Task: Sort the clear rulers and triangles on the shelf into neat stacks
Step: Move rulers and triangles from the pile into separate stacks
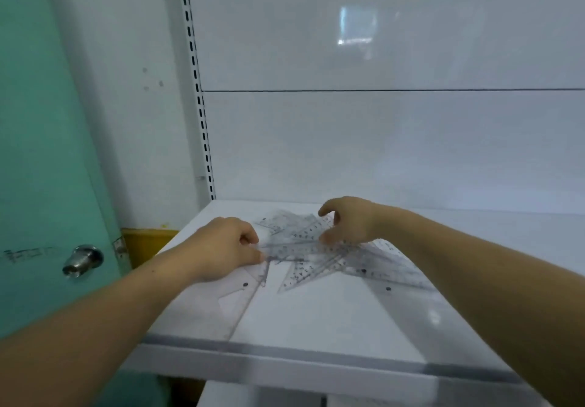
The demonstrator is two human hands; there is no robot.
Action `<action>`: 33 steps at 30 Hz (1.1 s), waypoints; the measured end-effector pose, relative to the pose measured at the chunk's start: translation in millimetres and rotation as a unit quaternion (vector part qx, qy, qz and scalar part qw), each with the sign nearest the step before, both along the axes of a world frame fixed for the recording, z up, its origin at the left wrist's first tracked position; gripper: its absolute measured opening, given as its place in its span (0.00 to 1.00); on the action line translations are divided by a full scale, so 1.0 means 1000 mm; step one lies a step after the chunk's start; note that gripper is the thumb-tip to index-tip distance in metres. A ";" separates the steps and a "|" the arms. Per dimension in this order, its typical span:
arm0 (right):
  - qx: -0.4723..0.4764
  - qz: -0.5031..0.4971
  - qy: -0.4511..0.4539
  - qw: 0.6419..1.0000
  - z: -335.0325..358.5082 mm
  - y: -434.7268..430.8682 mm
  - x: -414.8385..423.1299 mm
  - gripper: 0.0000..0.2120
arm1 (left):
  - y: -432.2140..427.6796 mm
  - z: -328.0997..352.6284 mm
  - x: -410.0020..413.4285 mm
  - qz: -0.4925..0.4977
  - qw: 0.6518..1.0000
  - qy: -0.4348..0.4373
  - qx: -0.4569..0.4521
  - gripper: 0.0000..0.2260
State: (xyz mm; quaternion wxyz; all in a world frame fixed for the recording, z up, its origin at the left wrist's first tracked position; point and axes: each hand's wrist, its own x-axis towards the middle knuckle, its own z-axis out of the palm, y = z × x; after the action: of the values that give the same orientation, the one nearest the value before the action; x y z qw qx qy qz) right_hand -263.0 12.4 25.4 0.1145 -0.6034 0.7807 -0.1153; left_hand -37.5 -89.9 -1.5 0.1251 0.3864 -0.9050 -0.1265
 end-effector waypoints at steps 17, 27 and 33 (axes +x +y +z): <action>-0.153 -0.106 -0.025 0.982 -0.029 0.052 0.052 0.20 | 0.020 0.007 0.014 -0.079 0.997 0.013 0.004 0.18; -0.128 -0.153 -0.012 0.980 -0.031 0.046 0.048 0.24 | 0.010 0.011 0.041 -0.068 0.998 -0.003 -0.012 0.18; -0.135 -0.132 -0.029 0.982 -0.026 0.038 0.064 0.38 | -0.005 0.015 0.074 -0.067 0.998 -0.009 0.017 0.21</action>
State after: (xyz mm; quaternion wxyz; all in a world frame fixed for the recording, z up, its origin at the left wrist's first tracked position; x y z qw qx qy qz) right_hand -199.3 50.9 -0.3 0.0385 -0.5011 0.8273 -0.2508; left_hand 36.8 -94.7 13.8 0.1017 0.3282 -0.9276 -0.1465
